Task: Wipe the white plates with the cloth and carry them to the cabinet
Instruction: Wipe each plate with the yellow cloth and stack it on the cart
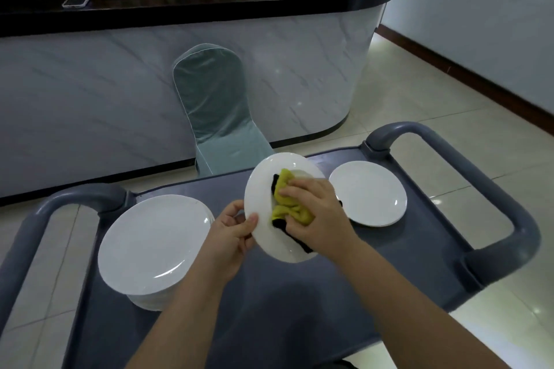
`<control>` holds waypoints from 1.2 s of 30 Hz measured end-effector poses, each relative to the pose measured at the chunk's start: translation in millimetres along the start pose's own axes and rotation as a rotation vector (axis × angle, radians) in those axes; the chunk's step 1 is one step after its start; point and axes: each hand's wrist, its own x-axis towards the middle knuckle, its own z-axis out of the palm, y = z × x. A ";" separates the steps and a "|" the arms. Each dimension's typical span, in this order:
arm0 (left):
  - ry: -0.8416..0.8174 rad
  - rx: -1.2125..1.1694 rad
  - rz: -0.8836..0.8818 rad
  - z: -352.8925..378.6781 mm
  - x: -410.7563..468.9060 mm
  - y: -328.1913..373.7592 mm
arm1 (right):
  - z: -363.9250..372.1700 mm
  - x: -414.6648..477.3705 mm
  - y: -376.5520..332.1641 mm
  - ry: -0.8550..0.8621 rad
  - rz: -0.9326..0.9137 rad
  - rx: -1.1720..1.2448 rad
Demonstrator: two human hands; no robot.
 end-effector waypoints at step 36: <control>-0.561 1.702 0.734 175.5 144.2 -170.9 | -136.0 -132.4 136.1 0.153 0.845 -0.059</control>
